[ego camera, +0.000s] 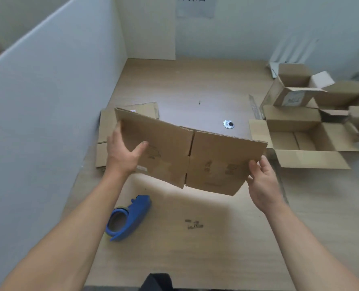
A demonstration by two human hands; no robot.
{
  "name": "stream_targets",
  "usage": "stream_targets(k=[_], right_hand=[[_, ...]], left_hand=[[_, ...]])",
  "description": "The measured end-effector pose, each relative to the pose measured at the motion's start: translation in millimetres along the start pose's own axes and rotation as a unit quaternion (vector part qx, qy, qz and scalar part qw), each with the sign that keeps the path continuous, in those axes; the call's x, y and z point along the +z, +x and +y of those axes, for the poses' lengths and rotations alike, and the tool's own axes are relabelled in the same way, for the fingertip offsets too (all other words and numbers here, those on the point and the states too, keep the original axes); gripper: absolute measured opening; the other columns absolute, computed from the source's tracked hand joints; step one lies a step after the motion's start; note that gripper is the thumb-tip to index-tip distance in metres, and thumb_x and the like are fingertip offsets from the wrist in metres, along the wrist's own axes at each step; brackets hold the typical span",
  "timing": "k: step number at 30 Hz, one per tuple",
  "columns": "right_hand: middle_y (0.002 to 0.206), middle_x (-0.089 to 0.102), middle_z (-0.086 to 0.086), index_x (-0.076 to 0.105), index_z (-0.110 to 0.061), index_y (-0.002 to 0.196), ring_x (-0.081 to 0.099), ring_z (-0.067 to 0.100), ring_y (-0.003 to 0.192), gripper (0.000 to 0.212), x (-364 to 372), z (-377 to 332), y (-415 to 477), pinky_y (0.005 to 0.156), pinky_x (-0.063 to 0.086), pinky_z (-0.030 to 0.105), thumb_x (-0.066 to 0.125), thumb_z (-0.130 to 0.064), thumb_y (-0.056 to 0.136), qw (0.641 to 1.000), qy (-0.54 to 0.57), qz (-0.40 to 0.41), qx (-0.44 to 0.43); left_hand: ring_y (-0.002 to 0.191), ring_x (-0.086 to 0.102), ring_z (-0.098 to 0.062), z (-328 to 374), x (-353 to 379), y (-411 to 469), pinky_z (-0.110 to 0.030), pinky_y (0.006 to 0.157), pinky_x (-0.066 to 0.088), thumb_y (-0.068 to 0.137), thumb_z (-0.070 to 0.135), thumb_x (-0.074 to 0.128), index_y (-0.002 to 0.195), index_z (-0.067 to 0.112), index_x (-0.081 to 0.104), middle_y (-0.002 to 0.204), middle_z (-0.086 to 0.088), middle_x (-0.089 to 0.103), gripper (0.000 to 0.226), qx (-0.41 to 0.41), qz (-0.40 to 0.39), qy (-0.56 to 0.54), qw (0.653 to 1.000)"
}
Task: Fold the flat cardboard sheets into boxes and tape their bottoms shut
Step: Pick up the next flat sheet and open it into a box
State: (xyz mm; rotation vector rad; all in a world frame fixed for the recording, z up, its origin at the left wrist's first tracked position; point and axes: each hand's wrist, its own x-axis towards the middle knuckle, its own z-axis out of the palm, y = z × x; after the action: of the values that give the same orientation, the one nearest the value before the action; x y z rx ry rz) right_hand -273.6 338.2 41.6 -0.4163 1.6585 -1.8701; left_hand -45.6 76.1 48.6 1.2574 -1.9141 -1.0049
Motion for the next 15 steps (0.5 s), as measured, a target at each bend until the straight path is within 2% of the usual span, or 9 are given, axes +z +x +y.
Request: stream_targets(k=[4, 7, 9, 11, 13, 15], right_hand=[[0.107, 0.070, -0.010, 0.063, -0.023, 0.113, 0.063, 0.008, 0.102, 0.031, -42, -1, -21, 0.092, 0.044, 0.029, 0.037, -0.008, 0.106, 1.000, 0.009, 0.011, -0.009], [0.105, 0.070, -0.007, 0.064, -0.022, 0.109, 0.062, 0.011, 0.099, 0.030, -71, -1, -33, 0.089, 0.043, 0.030, 0.037, -0.007, 0.106, 0.999, 0.031, 0.020, -0.010], [0.103, 0.070, -0.008, 0.065, -0.023, 0.105, 0.062, 0.010, 0.097, 0.032, -87, -1, -39, 0.087, 0.044, 0.028, 0.037, -0.007, 0.105, 0.999, 0.042, 0.021, -0.010], [0.103, 0.070, -0.009, 0.066, -0.026, 0.102, 0.062, 0.008, 0.097, 0.034, -102, -2, -43, 0.085, 0.047, 0.024, 0.037, -0.007, 0.105, 0.999, 0.038, 0.022, -0.013], [0.103, 0.070, -0.009, 0.066, -0.027, 0.102, 0.062, 0.007, 0.097, 0.034, -114, -2, -45, 0.083, 0.048, 0.022, 0.038, -0.008, 0.106, 0.999, 0.022, 0.026, -0.019], [0.099, 0.069, -0.010, 0.066, -0.028, 0.101, 0.062, 0.006, 0.094, 0.034, -122, -1, -48, 0.081, 0.048, 0.021, 0.038, -0.009, 0.106, 0.999, -0.011, 0.034, -0.027]], left_hand=[[0.145, 0.027, -0.014, 3, 11, -30, -0.041, 0.118, 0.028, 0.082, 0.038, 0.079, 0.157, 0.027, 0.014, 0.156, 0.000, 0.030, 0.099, -0.089, -0.019, -0.113, 0.989], [0.140, 0.034, -0.012, 10, 19, -52, -0.034, 0.110, 0.032, 0.085, 0.035, 0.077, 0.158, 0.025, 0.014, 0.150, 0.004, 0.038, 0.097, -0.104, -0.070, -0.158, 0.979], [0.122, 0.047, -0.004, 15, 25, -66, -0.028, 0.100, 0.034, 0.087, 0.029, 0.074, 0.157, 0.023, 0.018, 0.145, 0.007, 0.040, 0.090, -0.095, -0.097, -0.161, 0.978], [0.102, 0.049, 0.010, 20, 29, -77, -0.023, 0.092, 0.036, 0.089, 0.024, 0.072, 0.156, 0.021, 0.025, 0.138, 0.006, 0.044, 0.082, -0.083, -0.098, -0.160, 0.979], [0.106, 0.053, 0.002, 26, 30, -87, -0.021, 0.090, 0.040, 0.087, 0.027, 0.076, 0.152, 0.021, 0.035, 0.135, 0.001, 0.048, 0.077, -0.079, -0.105, -0.170, 0.977], [0.119, 0.055, -0.014, 26, 28, -95, -0.028, 0.099, 0.044, 0.075, 0.040, 0.082, 0.144, 0.024, 0.045, 0.135, -0.005, 0.051, 0.079, -0.079, -0.114, -0.176, 0.974]])
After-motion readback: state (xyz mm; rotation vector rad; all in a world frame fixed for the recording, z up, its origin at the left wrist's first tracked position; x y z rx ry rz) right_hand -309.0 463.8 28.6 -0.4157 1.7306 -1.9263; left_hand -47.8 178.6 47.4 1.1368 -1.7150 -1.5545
